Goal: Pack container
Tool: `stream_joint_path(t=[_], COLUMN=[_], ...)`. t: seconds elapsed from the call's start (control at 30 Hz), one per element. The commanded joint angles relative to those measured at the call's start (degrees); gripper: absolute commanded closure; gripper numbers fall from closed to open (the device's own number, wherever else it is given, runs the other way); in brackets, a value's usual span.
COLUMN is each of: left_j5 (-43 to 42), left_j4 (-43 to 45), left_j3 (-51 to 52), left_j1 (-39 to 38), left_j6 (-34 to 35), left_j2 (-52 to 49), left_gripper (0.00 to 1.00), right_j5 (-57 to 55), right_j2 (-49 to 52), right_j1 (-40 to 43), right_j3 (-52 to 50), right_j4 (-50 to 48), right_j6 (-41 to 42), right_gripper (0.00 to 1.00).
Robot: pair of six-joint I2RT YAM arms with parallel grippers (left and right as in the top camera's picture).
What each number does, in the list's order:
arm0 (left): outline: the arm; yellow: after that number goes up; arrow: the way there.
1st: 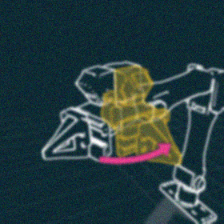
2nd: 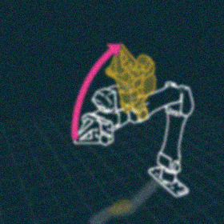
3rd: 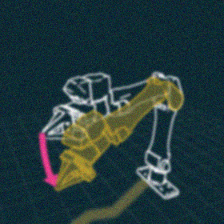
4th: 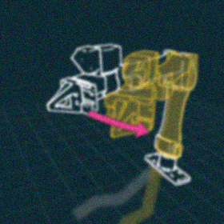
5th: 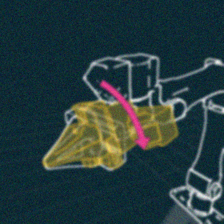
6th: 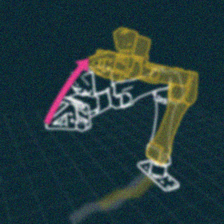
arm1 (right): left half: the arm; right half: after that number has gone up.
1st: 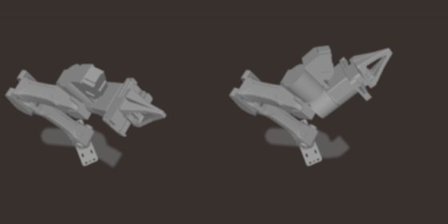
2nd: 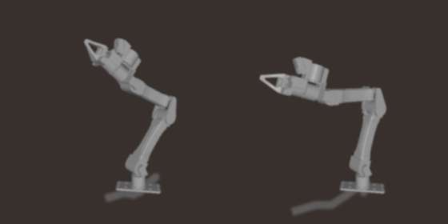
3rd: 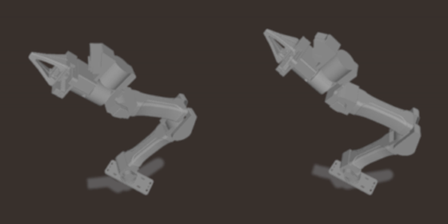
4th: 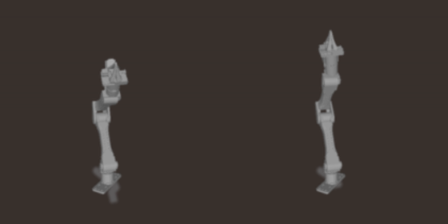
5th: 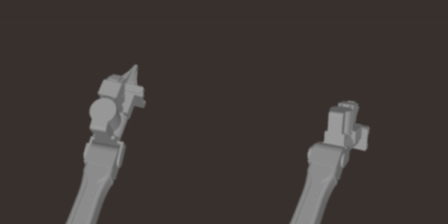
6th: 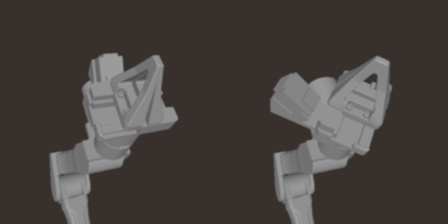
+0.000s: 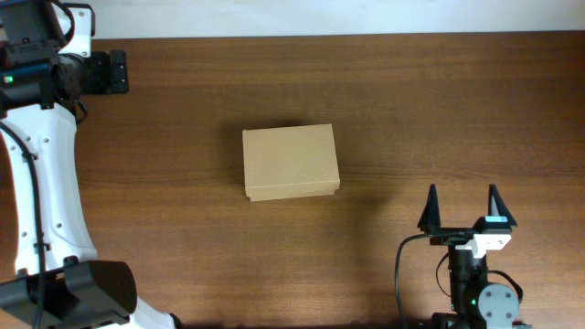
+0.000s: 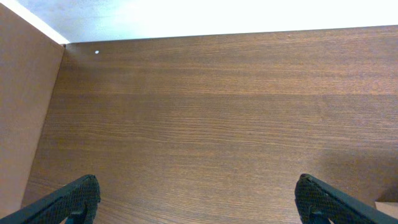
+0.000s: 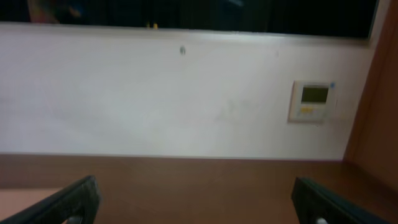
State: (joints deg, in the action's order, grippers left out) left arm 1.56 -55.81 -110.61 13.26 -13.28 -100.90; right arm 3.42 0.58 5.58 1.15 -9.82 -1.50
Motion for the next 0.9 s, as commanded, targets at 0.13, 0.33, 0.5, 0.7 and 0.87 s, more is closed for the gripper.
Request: stream_joint_path(t=[0.13, 0.33, 0.5, 0.7, 0.87], left_j5=[0.2, 0.2, 0.2, 0.2, 0.2], left_j4=[0.3, 0.3, 0.3, 0.3, 0.3], left_j3=[-1.1, -1.1, -1.1, -1.1, -1.1], left_j1=[0.2, 0.2, 0.2, 0.2, 0.2], left_j6=[-0.5, -0.5, -0.5, -0.5, -0.5], left_j2=[1.4, 1.4, 1.4, 1.4, 1.4], left_gripper=[0.01, 0.00, 0.00, 0.00, 0.00], right_j5=[-0.9, -1.1, -1.1, -1.1, -1.1], right_j2=[-0.4, -0.1, -0.1, -0.1, -0.1], right_j1=[-0.3, -0.3, -0.3, -0.3, -0.3], right_j3=[-0.9, -0.8, -0.8, -0.8, -0.8], right_j4=[7.5, 14.2, 14.1, 14.1, 14.1], right_j6=[0.3, 0.3, 0.3, 0.3, 0.3], right_gripper=[0.01, 0.01, 0.01, 0.01, 0.01])
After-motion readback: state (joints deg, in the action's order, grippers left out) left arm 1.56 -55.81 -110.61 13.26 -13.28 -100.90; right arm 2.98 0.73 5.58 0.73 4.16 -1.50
